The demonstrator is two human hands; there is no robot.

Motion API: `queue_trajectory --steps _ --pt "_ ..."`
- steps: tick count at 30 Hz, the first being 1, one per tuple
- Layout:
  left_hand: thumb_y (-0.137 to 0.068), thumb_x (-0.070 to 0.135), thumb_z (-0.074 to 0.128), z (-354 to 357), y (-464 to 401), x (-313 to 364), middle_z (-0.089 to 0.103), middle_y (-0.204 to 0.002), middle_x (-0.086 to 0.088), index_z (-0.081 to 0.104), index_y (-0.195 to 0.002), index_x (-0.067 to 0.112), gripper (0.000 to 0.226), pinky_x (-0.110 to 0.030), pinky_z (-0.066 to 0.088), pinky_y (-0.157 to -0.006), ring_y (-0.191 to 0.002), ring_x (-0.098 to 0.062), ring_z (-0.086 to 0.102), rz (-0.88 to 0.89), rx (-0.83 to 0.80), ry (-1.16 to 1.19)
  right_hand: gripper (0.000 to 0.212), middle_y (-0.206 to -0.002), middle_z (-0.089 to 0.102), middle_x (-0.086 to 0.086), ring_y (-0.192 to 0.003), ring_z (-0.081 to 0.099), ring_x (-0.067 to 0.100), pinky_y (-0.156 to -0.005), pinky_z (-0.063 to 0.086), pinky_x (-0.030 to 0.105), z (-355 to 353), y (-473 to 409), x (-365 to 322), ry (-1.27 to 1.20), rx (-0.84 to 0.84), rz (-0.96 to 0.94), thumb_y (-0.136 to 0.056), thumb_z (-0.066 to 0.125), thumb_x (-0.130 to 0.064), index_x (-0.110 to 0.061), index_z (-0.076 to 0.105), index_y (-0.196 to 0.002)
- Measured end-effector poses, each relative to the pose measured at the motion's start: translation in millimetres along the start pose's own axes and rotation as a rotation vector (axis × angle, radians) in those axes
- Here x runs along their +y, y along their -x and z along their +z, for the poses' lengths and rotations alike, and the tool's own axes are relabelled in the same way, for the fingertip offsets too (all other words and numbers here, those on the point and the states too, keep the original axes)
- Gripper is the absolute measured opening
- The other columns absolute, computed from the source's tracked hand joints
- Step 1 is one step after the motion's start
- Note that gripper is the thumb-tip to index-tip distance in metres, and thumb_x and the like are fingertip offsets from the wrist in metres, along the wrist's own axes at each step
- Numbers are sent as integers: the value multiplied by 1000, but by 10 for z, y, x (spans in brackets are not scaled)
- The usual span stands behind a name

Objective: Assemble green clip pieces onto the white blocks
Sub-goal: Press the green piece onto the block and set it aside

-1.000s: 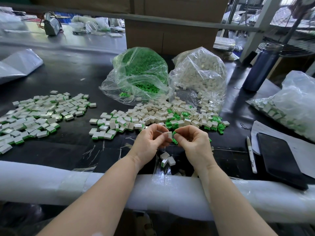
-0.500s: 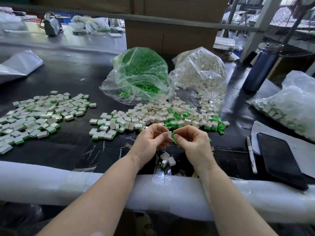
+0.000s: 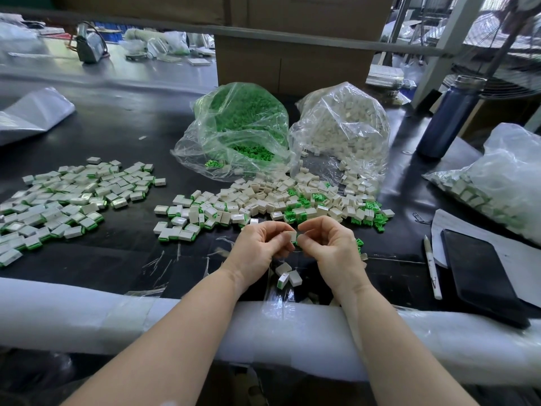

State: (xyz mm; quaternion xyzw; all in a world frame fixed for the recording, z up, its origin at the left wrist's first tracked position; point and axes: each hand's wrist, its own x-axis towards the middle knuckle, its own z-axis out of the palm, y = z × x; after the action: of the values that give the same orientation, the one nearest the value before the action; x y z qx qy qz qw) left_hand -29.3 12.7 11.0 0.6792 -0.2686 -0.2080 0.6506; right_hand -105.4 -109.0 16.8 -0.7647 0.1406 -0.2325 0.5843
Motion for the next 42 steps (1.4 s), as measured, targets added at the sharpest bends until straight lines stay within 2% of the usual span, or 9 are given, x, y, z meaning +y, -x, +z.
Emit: queue_trajectory --steps 5,11,18,23,26,32,37,42 --pt "-92 2 52 27 12 5 60 -64 -5 66 -84 13 20 -16 49 -60 -61 -10 55 -16 9 -20 17 -66 59 3 -61 53 8 -57 46 17 -6 3 -9 -76 -31 50 -76 68 6 -10 63 -77" --pt "-91 2 54 10 25 2 58 -65 -4 66 -83 18 22 -15 47 -61 -59 -8 52 -19 -18 -120 24 -59 56 1 -53 49 7 -51 43 18 -29 10 -12 -111 -81 119 -73 68 11 -12 60 -71" --pt "-90 2 56 -23 34 -12 59 -67 0 68 -88 17 19 -14 48 -65 -57 0 52 -22 -52 -124 23 -62 57 5 -61 51 17 -59 44 28 -56 7 7 -130 -142 152 -72 69 10 -11 61 -73" --pt "-90 1 54 -15 40 4 59 -64 2 68 -81 19 25 -14 47 -61 -58 -3 53 18 -13 -76 17 -62 62 1 -57 56 10 -54 48 21 -41 -11 26 -170 -96 148 -73 73 3 -10 63 -76" --pt "-90 0 54 -19 37 16 61 -64 1 68 -80 18 25 -15 49 -62 -57 -4 55 40 47 0 6 -65 66 7 -56 57 12 -56 50 22 -10 -22 30 -99 -53 118 -79 71 -6 -10 67 -76" --pt "-90 0 54 0 38 14 60 -72 -11 68 -79 17 24 -19 48 -66 -61 -8 53 41 55 -64 14 -55 55 4 -47 46 8 -46 41 17 26 -28 15 12 -84 154 -84 65 -7 -4 65 -70" --pt "-90 1 54 -15 51 29 57 -64 -5 67 -82 16 22 -17 47 -66 -61 -11 51 22 23 -131 17 -51 53 -2 -43 42 3 -46 37 15 1 -23 -10 57 -141 178 -85 64 -8 -6 63 -68" --pt "-90 1 55 -11 57 28 58 -68 -6 67 -86 15 19 -25 48 -71 -66 -13 51 23 6 -195 18 -55 53 1 -44 42 3 -46 36 14 -5 -30 -28 68 -191 198 -86 63 -7 -6 62 -68"
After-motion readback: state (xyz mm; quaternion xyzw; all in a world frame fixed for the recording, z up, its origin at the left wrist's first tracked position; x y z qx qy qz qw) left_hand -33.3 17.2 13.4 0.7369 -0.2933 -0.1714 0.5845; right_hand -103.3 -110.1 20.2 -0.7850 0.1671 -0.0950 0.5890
